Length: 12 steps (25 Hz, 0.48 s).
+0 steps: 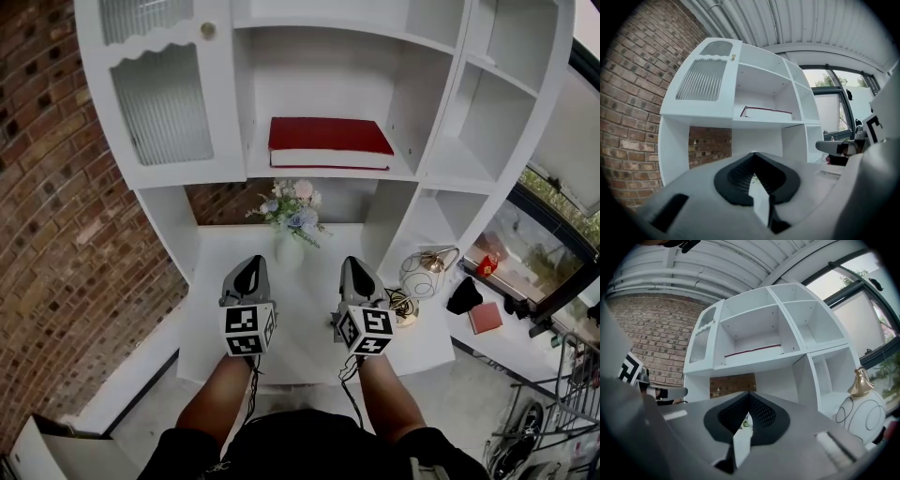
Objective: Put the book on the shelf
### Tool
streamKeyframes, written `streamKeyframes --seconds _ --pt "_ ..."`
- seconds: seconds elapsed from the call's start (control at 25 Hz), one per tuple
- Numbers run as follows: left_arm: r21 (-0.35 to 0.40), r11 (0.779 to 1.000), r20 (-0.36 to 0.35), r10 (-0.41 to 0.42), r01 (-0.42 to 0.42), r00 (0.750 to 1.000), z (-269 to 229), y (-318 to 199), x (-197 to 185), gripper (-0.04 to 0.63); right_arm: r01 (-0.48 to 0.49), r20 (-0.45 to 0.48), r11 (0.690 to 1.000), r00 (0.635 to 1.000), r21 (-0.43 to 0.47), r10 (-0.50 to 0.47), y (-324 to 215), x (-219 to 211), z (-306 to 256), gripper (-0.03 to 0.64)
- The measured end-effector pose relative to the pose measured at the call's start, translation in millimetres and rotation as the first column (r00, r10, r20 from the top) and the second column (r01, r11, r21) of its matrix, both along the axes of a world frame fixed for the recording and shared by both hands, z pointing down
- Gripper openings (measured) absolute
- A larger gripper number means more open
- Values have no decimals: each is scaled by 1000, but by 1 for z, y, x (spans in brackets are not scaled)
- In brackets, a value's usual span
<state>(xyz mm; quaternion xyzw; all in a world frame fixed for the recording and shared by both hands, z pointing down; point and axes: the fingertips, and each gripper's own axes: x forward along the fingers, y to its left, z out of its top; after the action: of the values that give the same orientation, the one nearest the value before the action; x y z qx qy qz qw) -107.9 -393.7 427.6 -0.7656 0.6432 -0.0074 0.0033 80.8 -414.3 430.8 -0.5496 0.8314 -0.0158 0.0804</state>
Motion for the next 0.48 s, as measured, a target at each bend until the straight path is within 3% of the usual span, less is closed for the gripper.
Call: streamKeyframes --seconds 0.48 --pt "-57 998 -25 16 -17 1000 25 9 1 2 -6 -34 1000 999 -21 5 15 -8 18 12"
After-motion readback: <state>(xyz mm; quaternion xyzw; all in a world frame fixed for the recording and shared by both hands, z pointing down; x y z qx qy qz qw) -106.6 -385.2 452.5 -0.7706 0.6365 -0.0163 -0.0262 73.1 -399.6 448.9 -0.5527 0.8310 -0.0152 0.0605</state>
